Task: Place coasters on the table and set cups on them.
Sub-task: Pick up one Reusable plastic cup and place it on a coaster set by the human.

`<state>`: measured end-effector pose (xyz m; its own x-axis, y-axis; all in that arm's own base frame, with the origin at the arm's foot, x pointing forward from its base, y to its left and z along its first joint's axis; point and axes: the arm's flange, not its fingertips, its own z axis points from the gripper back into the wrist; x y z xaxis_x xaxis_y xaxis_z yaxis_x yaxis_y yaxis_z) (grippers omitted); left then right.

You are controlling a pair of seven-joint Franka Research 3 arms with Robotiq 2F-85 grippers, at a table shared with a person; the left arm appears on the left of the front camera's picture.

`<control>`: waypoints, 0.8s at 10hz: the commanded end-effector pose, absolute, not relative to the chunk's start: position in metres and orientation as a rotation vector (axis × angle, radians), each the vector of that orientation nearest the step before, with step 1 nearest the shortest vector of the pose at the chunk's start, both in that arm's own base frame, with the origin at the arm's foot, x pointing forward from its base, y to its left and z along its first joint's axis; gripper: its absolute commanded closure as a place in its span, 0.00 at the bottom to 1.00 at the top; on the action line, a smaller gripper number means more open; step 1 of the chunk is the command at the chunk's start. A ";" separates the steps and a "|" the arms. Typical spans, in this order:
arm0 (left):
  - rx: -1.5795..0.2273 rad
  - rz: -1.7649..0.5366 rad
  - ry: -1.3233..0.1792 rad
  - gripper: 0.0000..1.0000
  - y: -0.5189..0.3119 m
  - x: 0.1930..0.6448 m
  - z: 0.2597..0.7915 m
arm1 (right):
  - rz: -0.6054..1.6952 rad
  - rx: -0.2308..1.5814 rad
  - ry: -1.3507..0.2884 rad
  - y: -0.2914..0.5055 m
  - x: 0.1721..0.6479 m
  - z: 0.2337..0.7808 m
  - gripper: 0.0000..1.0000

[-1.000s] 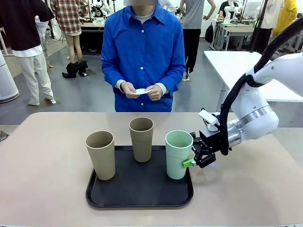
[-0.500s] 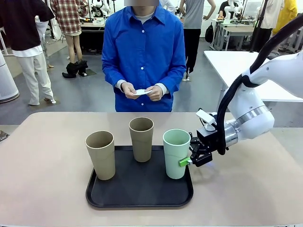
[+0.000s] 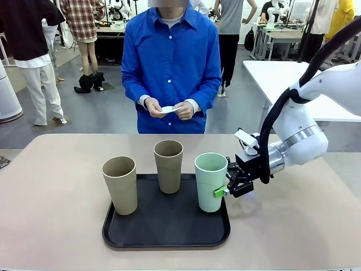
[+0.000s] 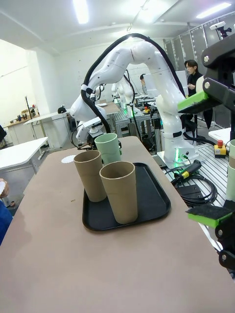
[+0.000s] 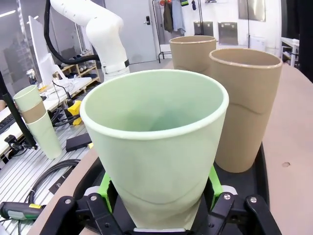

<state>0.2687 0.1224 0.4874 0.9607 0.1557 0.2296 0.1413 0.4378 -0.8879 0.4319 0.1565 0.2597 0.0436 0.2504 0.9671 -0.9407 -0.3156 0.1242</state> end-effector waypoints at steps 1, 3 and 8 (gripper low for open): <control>-1.140 0.003 -0.309 0.00 0.124 0.269 0.489 | 1.446 1.277 -0.805 0.158 0.430 0.309 1.00; -1.140 0.003 -0.309 0.00 0.124 0.269 0.489 | 1.445 1.251 -0.817 0.165 0.432 0.362 1.00; -1.140 0.003 -0.309 0.00 0.124 0.269 0.489 | 1.448 1.180 -0.950 0.181 0.427 0.454 1.00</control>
<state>0.2687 0.1225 0.4873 0.9608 0.1558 0.2294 0.1411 0.4378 -0.8880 0.4265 0.1735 0.4518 -0.0379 0.2164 0.9756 -0.9740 -0.2264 0.0124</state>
